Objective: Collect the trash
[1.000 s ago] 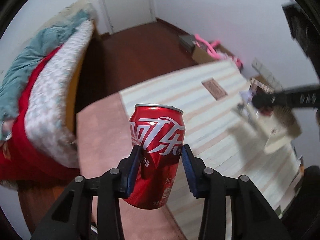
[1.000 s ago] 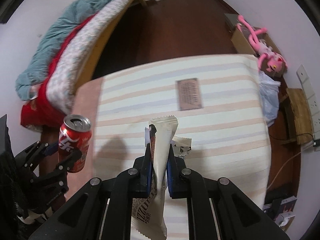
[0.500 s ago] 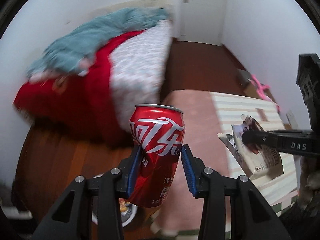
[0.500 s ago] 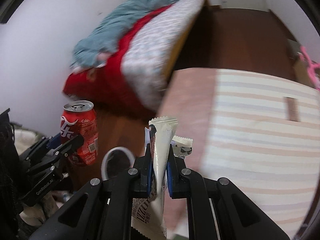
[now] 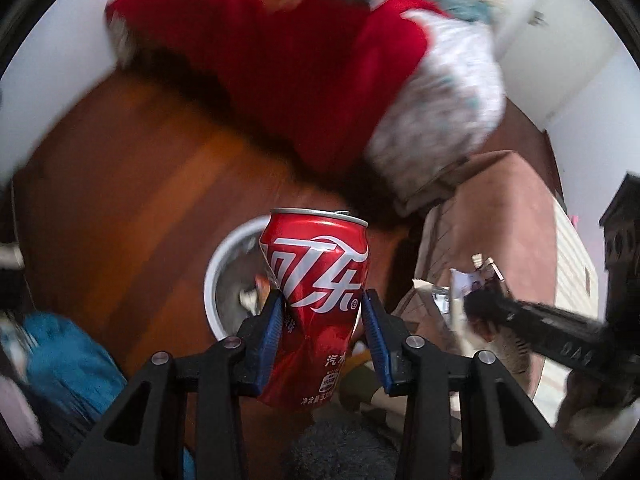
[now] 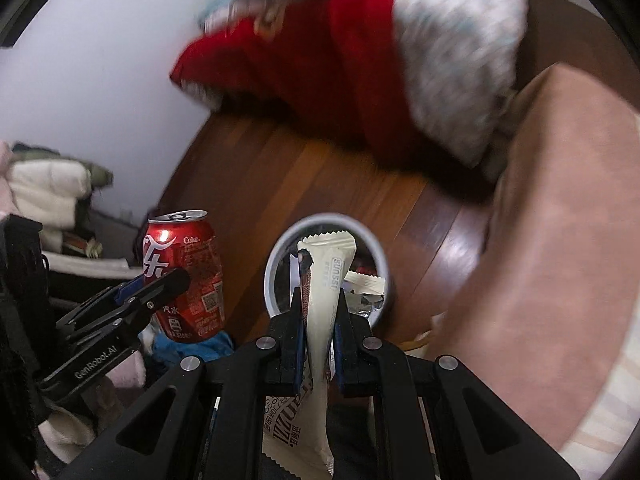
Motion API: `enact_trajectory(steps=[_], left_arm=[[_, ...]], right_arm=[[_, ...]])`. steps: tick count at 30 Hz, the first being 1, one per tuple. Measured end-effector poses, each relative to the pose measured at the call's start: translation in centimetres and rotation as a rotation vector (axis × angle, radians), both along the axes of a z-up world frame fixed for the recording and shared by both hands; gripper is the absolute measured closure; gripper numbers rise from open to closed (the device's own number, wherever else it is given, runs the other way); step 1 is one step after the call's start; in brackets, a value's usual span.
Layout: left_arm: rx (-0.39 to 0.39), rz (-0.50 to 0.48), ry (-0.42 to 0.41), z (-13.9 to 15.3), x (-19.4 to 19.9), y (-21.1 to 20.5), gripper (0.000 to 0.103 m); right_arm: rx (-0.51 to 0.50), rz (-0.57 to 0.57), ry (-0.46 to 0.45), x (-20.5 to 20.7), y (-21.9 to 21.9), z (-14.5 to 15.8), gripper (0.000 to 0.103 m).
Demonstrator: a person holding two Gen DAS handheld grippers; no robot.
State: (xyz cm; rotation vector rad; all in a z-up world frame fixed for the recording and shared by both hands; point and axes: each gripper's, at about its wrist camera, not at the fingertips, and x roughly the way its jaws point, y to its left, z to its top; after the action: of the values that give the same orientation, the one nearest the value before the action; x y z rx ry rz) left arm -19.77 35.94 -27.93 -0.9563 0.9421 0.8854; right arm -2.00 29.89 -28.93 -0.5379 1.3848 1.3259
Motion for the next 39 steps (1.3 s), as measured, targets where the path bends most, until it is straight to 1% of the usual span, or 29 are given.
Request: enact_trajectory(steps=[4,7,10,12,13,15,17,18,19,20,22,23,24,25,26,27,30,31,33,35,39], left_arm=[[-0.168,0.093,-0.033,-6.0,-1.5,3.1,0.067],[-0.260,0.135,-0.057,-9.3,-1.7,4.9,0.067],[-0.325,0.166,-0.069,-11.4,-1.5,6.1,0.067],[-0.340,0.179,-0.060,-12.3,-2.0,6.6,0.064],[-0.337,0.183,-0.044,-12.5,-2.0,6.7,0.060],[-0.331,0.195,-0.030,-12.7,-2.5,6.7,0.019],[-0.321,0.210,-0.022,-12.7,-3.1,6.6,0.009],[-0.315,0.216,-0.005,-12.8,-3.3,6.6,0.009],[-0.304,0.226,0.015,-12.6,-3.6,6.4,0.008],[-0.294,0.232,0.023,-12.3,-4.3,6.2,0.007],[-0.264,0.240,0.049,-11.5,-5.3,5.5,0.006],[-0.250,0.245,0.063,-11.2,-5.6,5.2,0.006],[-0.231,0.247,0.077,-10.8,-6.0,4.9,0.006],[-0.215,0.249,0.090,-10.4,-6.1,4.5,0.005],[-0.194,0.253,0.104,-9.9,-6.2,4.0,0.001],[-0.178,0.252,0.113,-9.5,-6.2,3.6,0.000],[-0.126,0.247,0.146,-8.0,-6.3,2.4,0.000],[-0.108,0.243,0.154,-7.3,-6.3,1.9,0.000],[-0.082,0.238,0.164,-6.3,-6.3,1.2,0.000],[-0.065,0.233,0.161,-5.3,-6.2,0.5,0.000],[-0.024,0.226,0.149,-2.6,-6.0,-1.0,0.000]], right_arm=[[-0.084,0.034,-0.013,-2.1,3.2,-5.5,0.091],[-0.144,0.048,-0.031,-2.7,5.5,-9.4,0.091],[-0.193,0.061,-0.030,-3.1,7.2,-12.4,0.091],[-0.222,0.081,-0.038,-3.2,8.2,-14.1,0.091],[-0.232,0.086,-0.036,-3.2,8.6,-14.8,0.091],[-0.250,0.087,-0.028,-3.1,9.3,-16.1,0.089],[-0.271,0.088,-0.015,-3.0,9.5,-17.0,0.071],[-0.270,0.085,0.004,-2.9,9.6,-17.2,0.049],[-0.268,0.088,0.004,-3.1,9.6,-17.3,0.029],[-0.264,0.094,0.003,-3.1,9.8,-17.4,0.024],[-0.264,0.103,-0.005,-3.1,9.7,-17.0,0.021],[-0.263,0.107,-0.003,-3.2,9.5,-16.7,0.018],[-0.262,0.111,-0.010,-3.2,9.3,-16.4,0.008],[-0.261,0.112,-0.023,-3.1,9.2,-15.8,0.000],[-0.258,0.119,-0.045,-3.1,8.9,-15.2,0.000],[-0.253,0.124,-0.057,-3.2,8.7,-14.7,0.000],[-0.247,0.147,-0.100,-3.5,7.8,-13.2,0.000],[-0.251,0.161,-0.133,-3.7,7.3,-12.7,0.000],[-0.246,0.184,-0.163,-4.1,6.5,-11.5,0.000],[-0.238,0.192,-0.173,-4.3,5.7,-10.4,0.000],[-0.207,0.190,-0.161,-4.3,4.2,-7.8,0.000]])
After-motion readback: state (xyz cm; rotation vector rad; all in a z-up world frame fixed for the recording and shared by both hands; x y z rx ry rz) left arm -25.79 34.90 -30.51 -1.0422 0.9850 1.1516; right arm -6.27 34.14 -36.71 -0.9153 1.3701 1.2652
